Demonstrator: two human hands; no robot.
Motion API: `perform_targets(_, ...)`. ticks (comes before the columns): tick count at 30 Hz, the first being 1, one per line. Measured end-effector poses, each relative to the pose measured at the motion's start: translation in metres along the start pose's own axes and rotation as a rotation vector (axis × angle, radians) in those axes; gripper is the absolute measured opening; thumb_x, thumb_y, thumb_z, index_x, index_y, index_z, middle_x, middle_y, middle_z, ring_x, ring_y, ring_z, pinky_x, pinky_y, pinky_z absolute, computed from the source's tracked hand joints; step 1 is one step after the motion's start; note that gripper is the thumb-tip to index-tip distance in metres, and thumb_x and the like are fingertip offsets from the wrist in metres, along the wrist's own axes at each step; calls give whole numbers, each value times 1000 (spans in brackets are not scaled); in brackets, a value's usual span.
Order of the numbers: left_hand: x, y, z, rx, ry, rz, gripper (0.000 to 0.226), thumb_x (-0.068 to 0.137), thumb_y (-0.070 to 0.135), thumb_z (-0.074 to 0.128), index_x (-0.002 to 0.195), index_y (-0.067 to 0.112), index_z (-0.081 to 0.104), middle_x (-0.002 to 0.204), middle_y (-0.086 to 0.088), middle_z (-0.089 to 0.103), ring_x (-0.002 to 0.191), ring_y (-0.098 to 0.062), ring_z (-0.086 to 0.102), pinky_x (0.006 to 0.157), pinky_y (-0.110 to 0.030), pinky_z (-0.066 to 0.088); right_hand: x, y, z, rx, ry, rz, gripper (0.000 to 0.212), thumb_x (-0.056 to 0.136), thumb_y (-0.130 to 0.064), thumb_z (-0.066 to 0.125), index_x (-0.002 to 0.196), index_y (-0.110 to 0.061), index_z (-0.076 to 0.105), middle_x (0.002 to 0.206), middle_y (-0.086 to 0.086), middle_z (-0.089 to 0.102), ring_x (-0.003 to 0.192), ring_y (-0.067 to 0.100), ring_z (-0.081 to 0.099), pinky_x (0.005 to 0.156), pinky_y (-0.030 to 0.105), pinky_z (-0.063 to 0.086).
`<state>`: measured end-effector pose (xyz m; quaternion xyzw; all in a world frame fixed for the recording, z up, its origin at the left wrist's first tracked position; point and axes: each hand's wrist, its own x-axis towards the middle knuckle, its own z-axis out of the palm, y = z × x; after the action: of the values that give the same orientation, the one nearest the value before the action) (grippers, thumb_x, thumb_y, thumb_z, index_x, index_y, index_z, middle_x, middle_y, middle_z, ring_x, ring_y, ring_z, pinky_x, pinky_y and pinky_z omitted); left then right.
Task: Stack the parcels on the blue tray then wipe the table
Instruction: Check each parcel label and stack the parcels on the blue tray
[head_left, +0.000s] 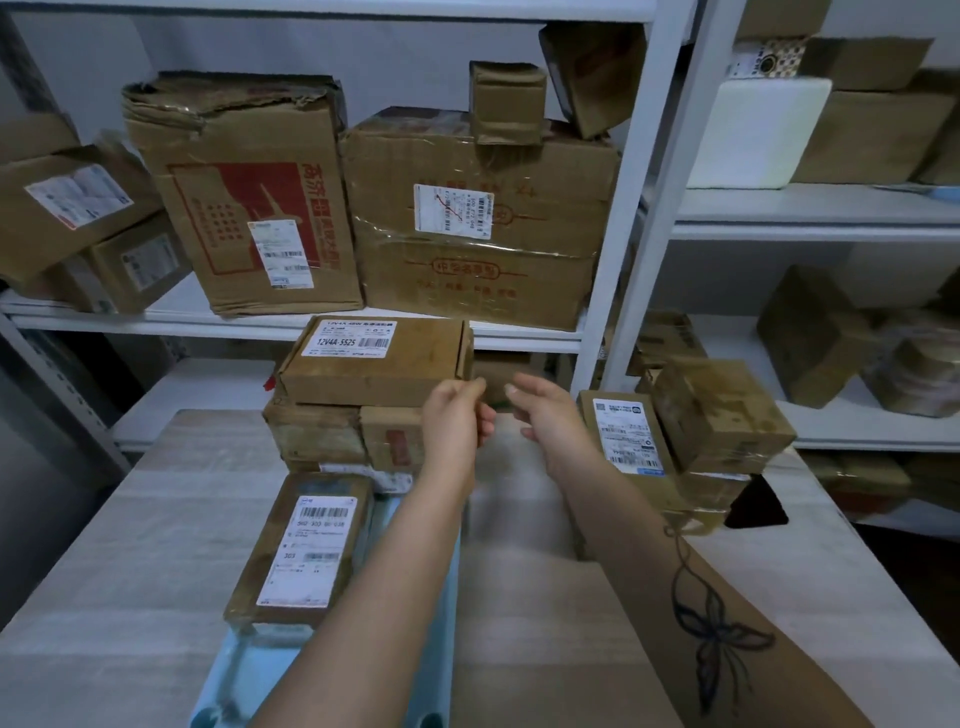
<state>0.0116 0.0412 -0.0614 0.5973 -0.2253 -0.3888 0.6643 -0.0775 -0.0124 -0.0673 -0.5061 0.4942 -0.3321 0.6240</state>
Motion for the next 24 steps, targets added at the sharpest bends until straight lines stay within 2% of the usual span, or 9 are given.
perform_targets(3, -13, -13, 21, 26, -31, 3, 27, 92, 11, 52, 65, 14, 51, 47, 2, 50, 39, -6, 43, 40, -16, 32, -1, 9, -26, 8, 57, -1, 45, 94, -16, 55, 138, -11, 46, 120, 5, 56, 109, 18, 51, 83, 24, 40)
perform_targets(5, -21, -23, 35, 60, -50, -14, 25, 92, 13, 53, 67, 15, 54, 55, 0, 51, 47, -9, 45, 46, -19, 33, -3, 18, -42, -13, 92, 17, 48, 94, -18, 55, 140, -13, 43, 113, 2, 55, 109, 19, 49, 88, 26, 40)
perform_targets(8, -32, -40, 55, 118, -38, -86, 19, 92, 16, 52, 75, 16, 59, 66, -1, 56, 61, -11, 50, 57, -22, 39, -3, 30, -67, -80, 133, 45, 45, 94, -17, 54, 138, -12, 45, 129, 7, 55, 117, 25, 51, 98, 33, 40)
perform_targets(12, -40, -62, 75, 139, 20, -194, 19, 94, 17, 50, 75, 18, 54, 77, -2, 56, 73, -14, 52, 65, -24, 43, -1, 46, -96, -154, 198, 95, 39, 95, -19, 51, 135, -19, 48, 118, -5, 48, 109, 19, 49, 89, 26, 38)
perform_targets(15, -42, -78, 85, 168, 43, -260, 14, 93, 15, 50, 81, 18, 53, 79, 1, 53, 78, -16, 51, 66, -26, 43, 7, 64, -108, -248, 251, 121, 48, 87, -29, 57, 134, -28, 50, 136, -1, 51, 120, 25, 51, 103, 38, 42)
perform_targets(18, -47, -88, 96, 155, 46, -311, 14, 93, 11, 50, 80, 17, 50, 78, 3, 48, 82, -21, 50, 68, -27, 43, 8, 74, -119, -320, 282, 156, 49, 86, -31, 58, 134, -32, 50, 142, 0, 46, 130, 28, 42, 111, 45, 33)
perform_targets(20, -51, -90, 105, 147, 48, -331, 29, 94, 5, 45, 68, 18, 41, 71, 3, 42, 75, -22, 46, 56, -20, 43, 2, 73, -126, -374, 271, 145, 49, 89, -31, 58, 137, -31, 48, 146, 1, 43, 135, 29, 35, 115, 47, 25)
perform_targets(22, -55, -92, 113, 159, 32, -379, 33, 95, 3, 40, 67, 18, 37, 70, 4, 37, 63, -13, 38, 46, -13, 39, 3, 74, -134, -444, 272, 148, 48, 92, -31, 55, 139, -30, 45, 149, 1, 38, 140, 30, 25, 118, 47, 13)
perform_targets(24, -54, -98, 120, 182, 7, -441, 17, 98, 8, 39, 84, 13, 48, 83, 4, 44, 71, -12, 41, 61, -19, 39, 5, 76, -140, -470, 295, 154, 48, 93, -29, 53, 140, -29, 43, 150, 2, 35, 141, 30, 20, 118, 48, 9)
